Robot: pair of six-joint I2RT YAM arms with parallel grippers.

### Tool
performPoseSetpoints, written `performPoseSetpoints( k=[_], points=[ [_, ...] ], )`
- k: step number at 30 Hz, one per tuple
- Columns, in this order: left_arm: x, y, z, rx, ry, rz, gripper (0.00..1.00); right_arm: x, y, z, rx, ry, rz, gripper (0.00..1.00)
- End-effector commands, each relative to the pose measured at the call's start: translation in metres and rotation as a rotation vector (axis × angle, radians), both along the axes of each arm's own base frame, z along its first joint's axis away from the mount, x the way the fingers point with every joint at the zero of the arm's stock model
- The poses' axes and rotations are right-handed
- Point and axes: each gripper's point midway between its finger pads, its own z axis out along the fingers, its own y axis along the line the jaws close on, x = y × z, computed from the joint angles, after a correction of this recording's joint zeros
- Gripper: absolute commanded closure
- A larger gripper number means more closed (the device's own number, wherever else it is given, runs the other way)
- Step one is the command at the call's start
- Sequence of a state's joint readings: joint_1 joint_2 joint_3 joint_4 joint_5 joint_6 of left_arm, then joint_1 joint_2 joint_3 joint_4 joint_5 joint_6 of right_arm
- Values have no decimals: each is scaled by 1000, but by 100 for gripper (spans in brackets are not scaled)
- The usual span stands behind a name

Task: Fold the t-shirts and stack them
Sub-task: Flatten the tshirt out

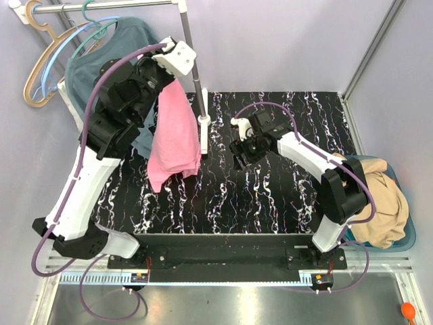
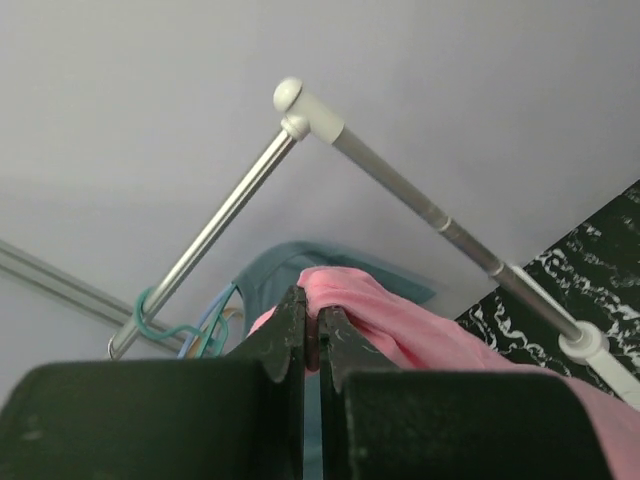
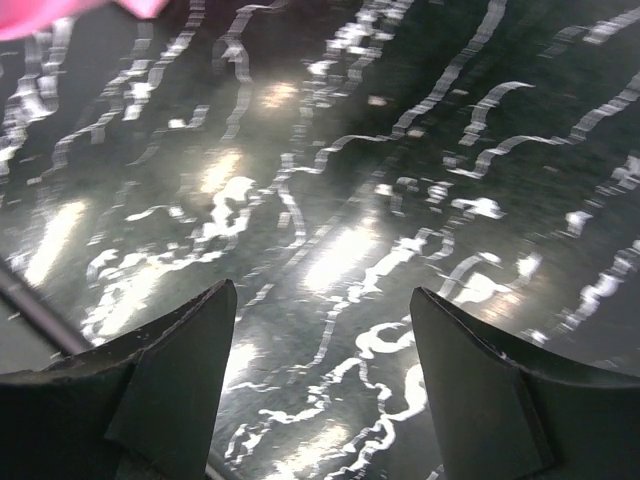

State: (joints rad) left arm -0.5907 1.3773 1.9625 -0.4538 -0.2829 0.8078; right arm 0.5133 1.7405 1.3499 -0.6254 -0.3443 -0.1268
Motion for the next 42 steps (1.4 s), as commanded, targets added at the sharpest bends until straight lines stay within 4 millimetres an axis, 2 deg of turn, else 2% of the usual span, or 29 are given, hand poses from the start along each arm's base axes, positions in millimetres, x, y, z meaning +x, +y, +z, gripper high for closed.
performPoseSetpoints(
  k=[1, 2, 3, 4, 6, 9, 10, 12, 15, 16, 17, 18, 19, 20, 21, 23, 24, 26, 27, 29, 30, 32, 33, 35, 36, 38, 39, 40, 42],
  points=[
    [-54, -3, 104, -206, -235, -72, 100, 18, -23, 12, -86, -127, -86, 21],
    [-60, -7, 112, -225, -247, -89, 100, 21, -32, 10, -123, -148, -118, 21],
    [-61, -27, 115, -224, -249, -127, 100, 26, -38, 16, -128, -179, -153, 21],
    [-75, -18, 137, -274, -296, -129, 100, 28, -46, 14, -151, -193, -182, 21],
    [-84, -35, 149, -298, -323, -182, 100, 42, -71, 26, -186, -258, -282, 21],
    [-109, -39, 175, -333, -417, -215, 100, 56, -99, 41, -176, -287, -390, 21],
    [-110, -42, 174, -327, -422, -204, 100, 63, -115, 46, -166, -286, -436, 21],
    [-119, -42, 180, -335, -453, -211, 100, 63, -121, 50, -153, -282, -441, 21],
    [-116, -47, 170, -315, -431, -207, 100, 55, -130, 44, -183, -276, -432, 21],
    [-107, -56, 155, -279, -398, -191, 100, 53, -132, 41, -190, -271, -431, 21],
    [-106, -52, 151, -275, -395, -173, 100, 50, -132, 39, -195, -270, -427, 21],
    [-92, -68, 125, -204, -352, -158, 100, 46, -135, 33, -206, -256, -423, 21],
    [-87, -69, 113, -181, -335, -141, 100, 43, -136, 29, -213, -249, -420, 21],
    [-88, -60, 112, -196, -350, -125, 100, 41, -137, 28, -218, -249, -416, 21],
    [-71, -68, 84, -129, -312, -104, 100, 36, -139, 22, -229, -235, -410, 21],
    [-61, -60, 67, -104, -292, -53, 100, 32, -139, 18, -233, -225, -395, 21],
    [-46, -57, 46, -75, -264, -15, 100, 27, -140, 15, -240, -207, -386, 20],
    [-34, -46, 29, -61, -247, 33, 100, 23, -140, 12, -247, -188, -374, 20],
    [-17, -40, 2, -18, -210, 77, 100, 19, -142, 9, -258, -173, -369, 20],
    [-3, -31, -14, -11, -205, 118, 100, 16, -143, 6, -268, -164, -359, 20],
    [11, -22, -32, 8, -180, 153, 100, 15, -143, 5, -273, -161, -354, 20],
    [27, -19, -45, 12, -160, 174, 100, 15, -145, 4, -281, -160, -354, 20],
    [35, -9, -44, -10, -157, 198, 100, 13, -145, 4, -284, -151, -351, 20],
    [53, -8, -52, -10, -138, 218, 100, 13, -145, 2, -289, -141, -347, 20],
    [59, -2, -45, -31, -150, 237, 100, 12, -146, 1, -294, -136, -346, 20],
    [75, -4, -49, -32, -140, 253, 100, 10, -146, -4, -304, -119, -341, 20],
    [79, 0, -40, -54, -152, 268, 100, 7, -146, -7, -309, -104, -334, 20],
    [91, -4, -51, -39, -128, 273, 100, 4, -143, -11, -295, -81, -320, 20],
    [100, -4, -58, -31, -116, 285, 100, -5, -140, -21, -290, -36, -294, 20]
  ],
)
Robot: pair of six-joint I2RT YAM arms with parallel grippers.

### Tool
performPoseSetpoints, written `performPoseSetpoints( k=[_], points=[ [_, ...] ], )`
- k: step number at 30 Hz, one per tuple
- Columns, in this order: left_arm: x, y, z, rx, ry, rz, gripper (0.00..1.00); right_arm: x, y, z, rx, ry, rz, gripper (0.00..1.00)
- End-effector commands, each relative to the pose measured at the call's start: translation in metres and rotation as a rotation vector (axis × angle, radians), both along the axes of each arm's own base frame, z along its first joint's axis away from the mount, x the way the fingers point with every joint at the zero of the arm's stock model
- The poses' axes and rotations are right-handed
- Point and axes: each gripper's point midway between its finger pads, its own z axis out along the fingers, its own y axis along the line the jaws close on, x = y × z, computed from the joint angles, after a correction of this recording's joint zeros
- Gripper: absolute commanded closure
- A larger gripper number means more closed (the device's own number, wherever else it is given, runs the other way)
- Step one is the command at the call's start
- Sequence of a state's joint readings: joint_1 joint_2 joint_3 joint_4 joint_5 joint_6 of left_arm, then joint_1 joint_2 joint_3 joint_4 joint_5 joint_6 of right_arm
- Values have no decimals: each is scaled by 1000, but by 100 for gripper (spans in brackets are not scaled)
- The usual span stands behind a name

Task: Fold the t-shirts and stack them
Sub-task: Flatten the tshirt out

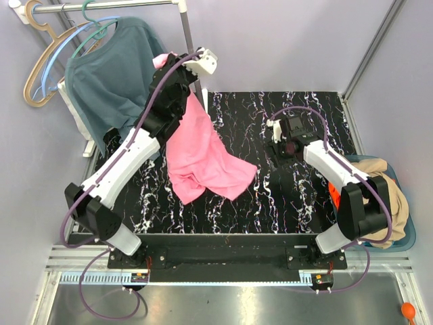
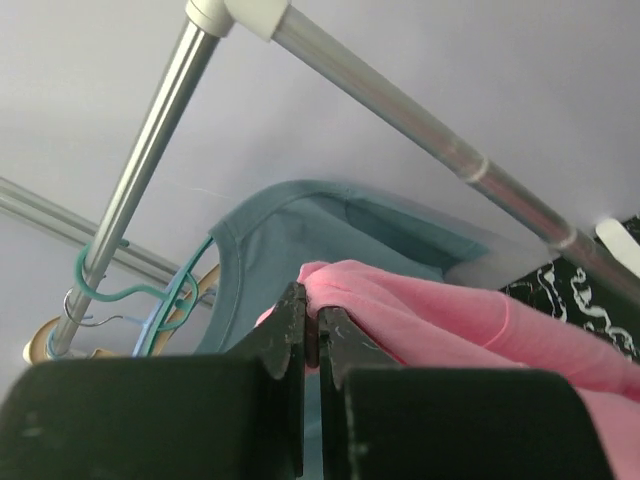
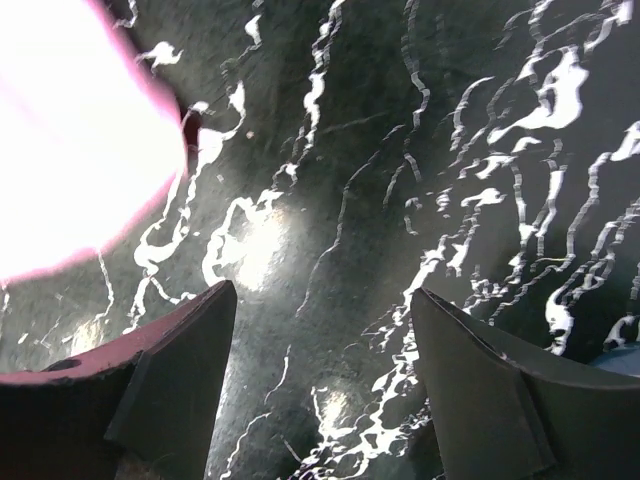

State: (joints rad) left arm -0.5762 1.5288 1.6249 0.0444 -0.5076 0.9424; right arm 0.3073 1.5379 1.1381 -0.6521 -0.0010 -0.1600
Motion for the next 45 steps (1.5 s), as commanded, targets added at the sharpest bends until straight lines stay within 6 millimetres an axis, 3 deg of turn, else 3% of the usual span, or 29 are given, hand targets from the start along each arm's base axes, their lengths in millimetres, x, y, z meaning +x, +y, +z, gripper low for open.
performPoseSetpoints(
  k=[1, 3, 8, 10, 12, 18, 22, 32, 38, 45],
  points=[
    [11, 4, 30, -108, -106, 28, 100, -19, 13, -14, 51, 93, 71, 20],
    [19, 0, 4, -81, -69, 32, 100, -29, 19, -25, 81, 147, 91, 20],
    [21, 1, -31, -65, -24, 44, 100, -39, 45, -29, 119, 183, 203, 20],
    [21, 4, -48, -57, 7, 57, 93, -44, 65, -27, 112, 175, 277, 20],
    [21, 8, -66, -44, 39, 71, 74, -48, 86, -23, 110, 166, 346, 20],
    [15, 25, -102, -40, 100, 98, 59, -39, 120, -14, 123, 137, 428, 21],
    [11, 39, -112, -55, 123, 114, 57, -48, 142, -17, 141, 161, 491, 21],
    [8, 42, -136, -41, 162, 121, 57, -85, 185, -47, 112, 252, 608, 28],
    [3, 46, -144, -35, 167, 122, 55, -87, 194, -55, 104, 262, 626, 29],
    [-6, 52, -161, -30, 191, 123, 55, -79, 191, -76, 57, 268, 622, 34]
  ],
)
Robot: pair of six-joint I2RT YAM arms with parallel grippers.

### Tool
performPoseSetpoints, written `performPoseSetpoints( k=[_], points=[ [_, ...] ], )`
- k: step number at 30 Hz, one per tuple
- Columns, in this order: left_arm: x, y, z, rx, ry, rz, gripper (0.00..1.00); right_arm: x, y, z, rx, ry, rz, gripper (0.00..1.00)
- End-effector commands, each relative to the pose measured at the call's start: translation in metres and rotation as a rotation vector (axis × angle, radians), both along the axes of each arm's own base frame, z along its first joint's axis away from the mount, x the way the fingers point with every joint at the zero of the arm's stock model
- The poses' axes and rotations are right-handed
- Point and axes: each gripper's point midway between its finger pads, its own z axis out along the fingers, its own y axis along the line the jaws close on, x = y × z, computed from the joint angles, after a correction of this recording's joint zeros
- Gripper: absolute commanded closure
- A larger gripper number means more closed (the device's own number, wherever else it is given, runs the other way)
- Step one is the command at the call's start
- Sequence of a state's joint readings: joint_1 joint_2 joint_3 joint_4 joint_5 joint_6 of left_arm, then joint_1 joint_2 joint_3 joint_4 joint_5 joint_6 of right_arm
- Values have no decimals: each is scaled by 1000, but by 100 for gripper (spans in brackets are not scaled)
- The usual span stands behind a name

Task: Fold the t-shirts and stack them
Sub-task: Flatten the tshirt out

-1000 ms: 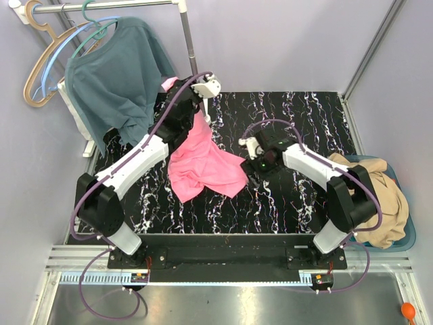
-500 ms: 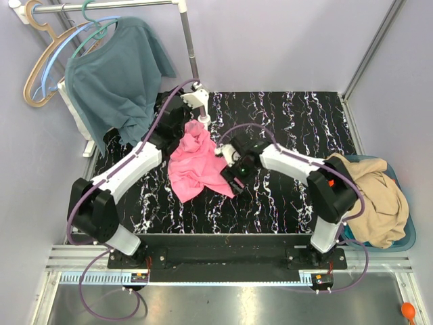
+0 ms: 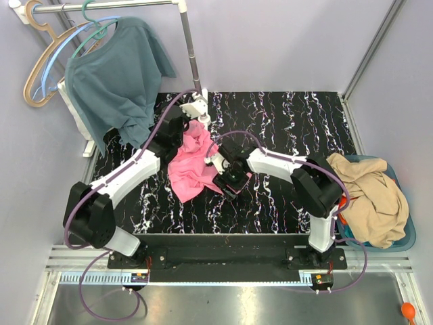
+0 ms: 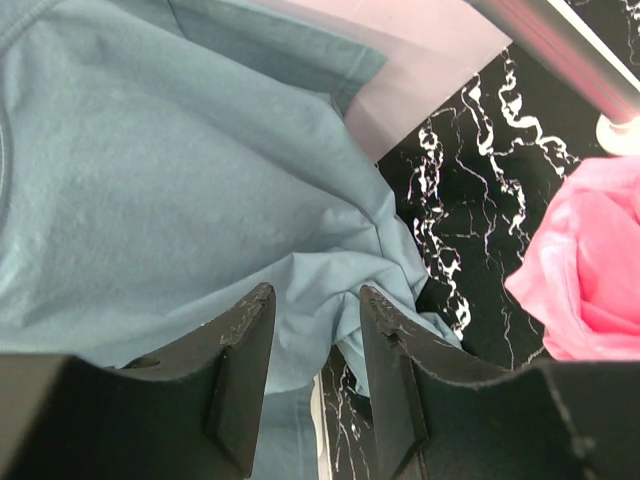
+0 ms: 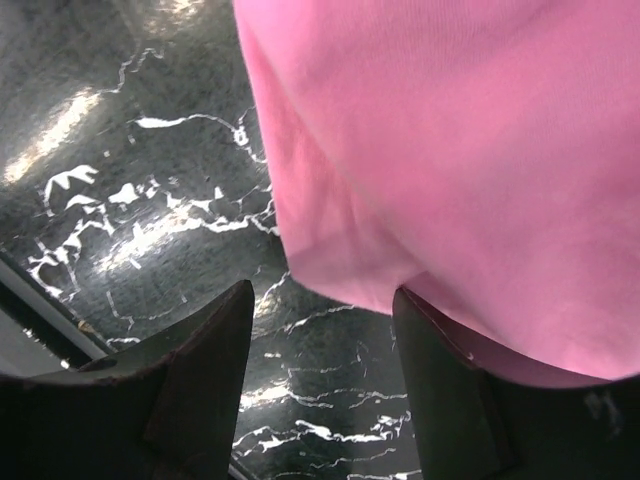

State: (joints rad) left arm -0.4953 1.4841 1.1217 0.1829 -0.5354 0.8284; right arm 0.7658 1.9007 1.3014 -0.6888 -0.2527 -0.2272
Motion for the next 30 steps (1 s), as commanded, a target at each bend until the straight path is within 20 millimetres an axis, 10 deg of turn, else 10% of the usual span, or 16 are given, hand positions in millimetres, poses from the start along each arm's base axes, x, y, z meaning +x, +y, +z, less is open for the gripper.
performPoseSetpoints(
  k=[1, 10, 30],
  points=[
    [-9, 10, 22, -71, -86, 20, 55, 14, 9, -5, 3, -39, 9, 35],
    [-17, 18, -3, -92, -12, -14, 53, 19, -2, -20, -68, -59, -4, 100],
    [-225, -55, -196, 16, 916, -683, 47, 80, -34, 64, -139, -376, -90, 100]
  ],
)
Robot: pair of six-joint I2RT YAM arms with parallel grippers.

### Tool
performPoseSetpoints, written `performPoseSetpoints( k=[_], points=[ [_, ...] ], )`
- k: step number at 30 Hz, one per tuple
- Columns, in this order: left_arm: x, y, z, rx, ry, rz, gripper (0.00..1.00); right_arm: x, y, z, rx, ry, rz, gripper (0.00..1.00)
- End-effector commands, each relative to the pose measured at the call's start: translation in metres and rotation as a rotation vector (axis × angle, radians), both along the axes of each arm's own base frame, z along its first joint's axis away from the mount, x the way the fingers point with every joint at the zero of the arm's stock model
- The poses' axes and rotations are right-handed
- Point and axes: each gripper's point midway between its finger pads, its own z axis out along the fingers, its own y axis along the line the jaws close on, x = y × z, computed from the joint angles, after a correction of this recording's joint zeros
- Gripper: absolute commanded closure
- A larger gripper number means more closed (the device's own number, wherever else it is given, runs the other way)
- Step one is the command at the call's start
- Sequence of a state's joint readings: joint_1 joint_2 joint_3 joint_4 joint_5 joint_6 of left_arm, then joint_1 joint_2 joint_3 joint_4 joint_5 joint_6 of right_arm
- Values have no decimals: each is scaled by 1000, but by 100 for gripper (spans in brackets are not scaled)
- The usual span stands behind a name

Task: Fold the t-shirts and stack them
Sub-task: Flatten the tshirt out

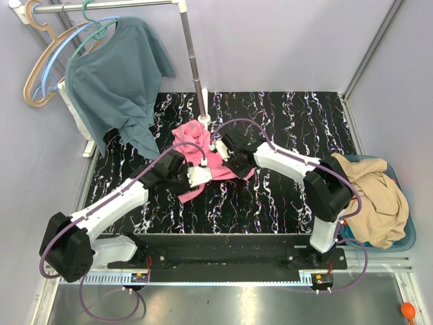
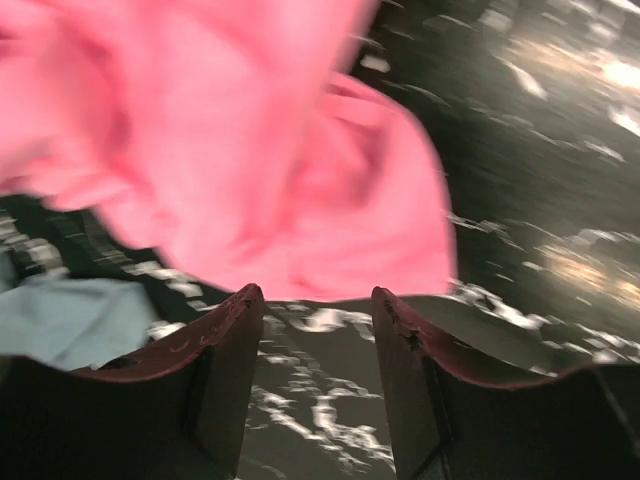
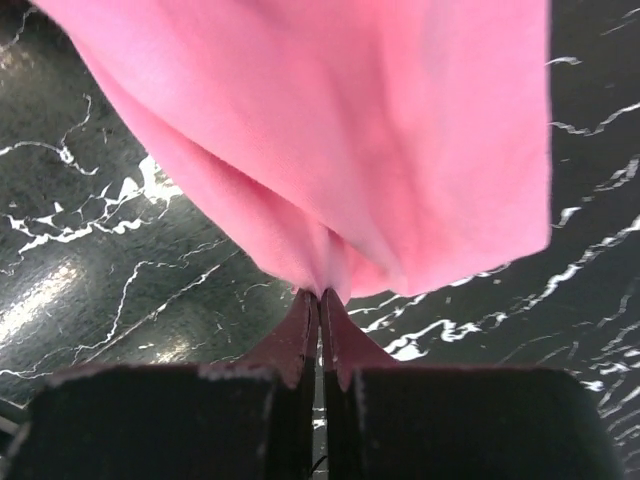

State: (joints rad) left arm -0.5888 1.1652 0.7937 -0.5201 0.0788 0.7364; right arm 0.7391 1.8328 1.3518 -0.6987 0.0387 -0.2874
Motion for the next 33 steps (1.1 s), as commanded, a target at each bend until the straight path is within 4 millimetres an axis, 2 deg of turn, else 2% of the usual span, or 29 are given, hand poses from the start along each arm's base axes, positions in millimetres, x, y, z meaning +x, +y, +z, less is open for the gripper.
performPoseSetpoints(
  k=[1, 5, 12, 19, 26, 29, 32, 33],
  points=[
    [-38, -13, -30, 24, 156, -121, 48, 25, -4, 29, -14, -102, -25, 100],
    [-50, -16, -47, 52, 213, -155, 48, 36, -14, 32, -38, -119, -45, 100],
    [-53, -10, -70, 108, 260, -158, 51, 41, -24, 36, -44, -123, -68, 100],
    [-51, -10, -81, 125, 272, -151, 53, 38, -27, 38, -40, -124, -68, 100],
    [-44, -22, -84, 101, 296, -147, 55, 35, -27, 37, -37, -112, -71, 100],
    [-42, -25, -91, 106, 315, -150, 60, 34, -29, 40, -36, -116, -71, 100],
    [-40, -28, -97, 101, 325, -141, 70, 33, -29, 43, -32, -122, -72, 100],
    [-38, -30, -98, 95, 318, -139, 76, 32, -31, 45, -31, -128, -73, 100]
  ],
)
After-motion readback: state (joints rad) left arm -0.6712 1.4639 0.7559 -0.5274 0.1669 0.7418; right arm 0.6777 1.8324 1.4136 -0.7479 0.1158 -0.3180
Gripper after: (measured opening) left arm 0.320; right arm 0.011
